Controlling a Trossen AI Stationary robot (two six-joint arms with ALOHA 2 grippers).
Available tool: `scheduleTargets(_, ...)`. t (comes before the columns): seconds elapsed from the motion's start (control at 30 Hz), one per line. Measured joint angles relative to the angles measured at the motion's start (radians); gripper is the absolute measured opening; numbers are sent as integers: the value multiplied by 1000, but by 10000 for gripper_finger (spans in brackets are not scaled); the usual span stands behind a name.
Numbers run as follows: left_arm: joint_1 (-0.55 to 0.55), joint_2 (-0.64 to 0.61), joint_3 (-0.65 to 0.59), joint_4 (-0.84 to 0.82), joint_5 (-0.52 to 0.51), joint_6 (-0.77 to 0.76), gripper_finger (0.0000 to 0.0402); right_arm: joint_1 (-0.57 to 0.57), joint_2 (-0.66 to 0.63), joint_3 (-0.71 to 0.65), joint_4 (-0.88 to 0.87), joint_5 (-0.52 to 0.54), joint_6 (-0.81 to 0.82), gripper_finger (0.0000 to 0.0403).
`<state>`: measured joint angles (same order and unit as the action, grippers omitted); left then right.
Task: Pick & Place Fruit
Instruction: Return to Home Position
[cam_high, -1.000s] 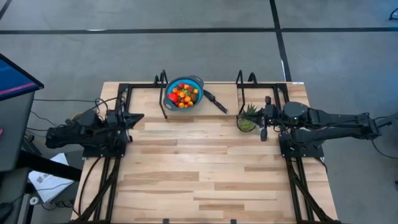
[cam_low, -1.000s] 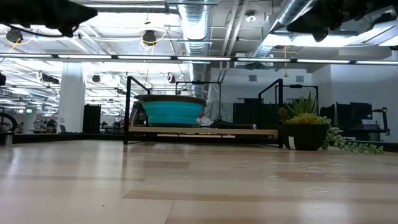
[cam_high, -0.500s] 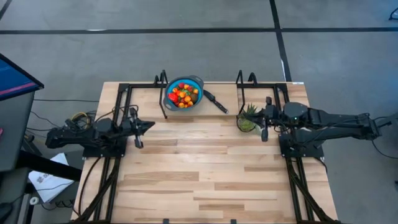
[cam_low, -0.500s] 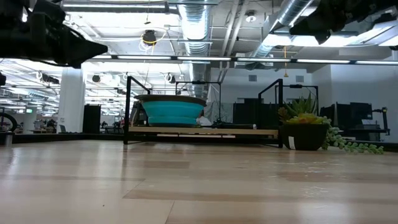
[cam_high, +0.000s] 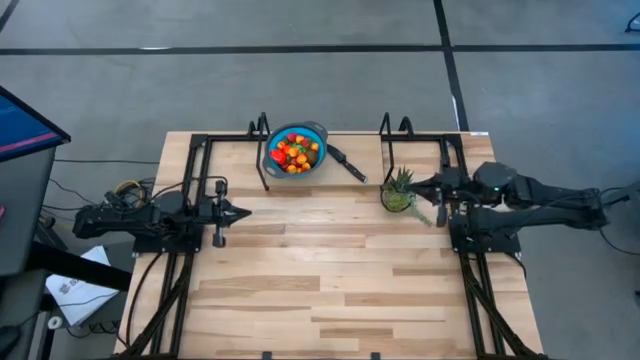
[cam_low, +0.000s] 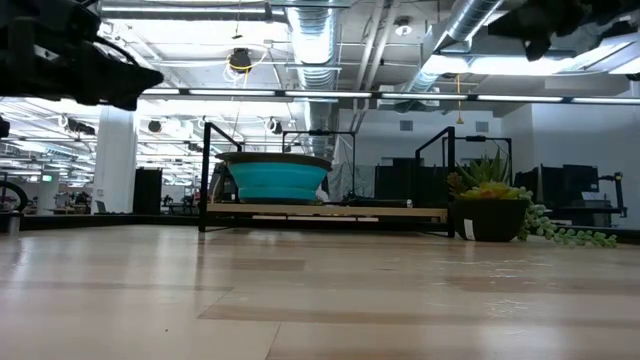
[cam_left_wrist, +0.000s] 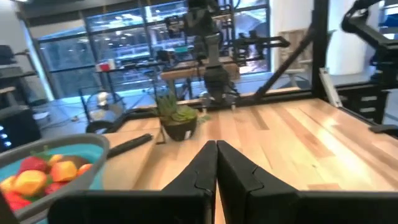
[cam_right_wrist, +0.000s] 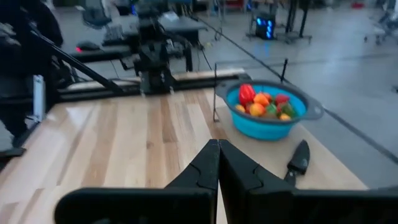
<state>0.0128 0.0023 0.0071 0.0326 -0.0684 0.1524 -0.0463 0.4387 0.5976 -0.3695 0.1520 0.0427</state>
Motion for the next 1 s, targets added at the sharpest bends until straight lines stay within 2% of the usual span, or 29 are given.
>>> scheduleTargets(0.13, 0, 6, 0, -4, 20, 0, 2, 0, -67, 0, 3, -36, -17, 0)
scheduleTargets(0.4, 0, 6, 0, -5, 16, -3, 2, 0, -168, -6, 8, -39, -21, 0)
scheduleTargets(0.6, 0, 6, 0, -4, 15, -3, 2, 0, -286, -86, 9, -39, -15, 0)
scheduleTargets(0.8, 0, 6, 0, -4, 14, -12, 2, -1, -429, -202, 105, -15, -7, 0)
scheduleTargets(1.0, 0, 6, 0, -3, 13, -30, 2, -2, -422, -232, 159, 32, -23, 0)
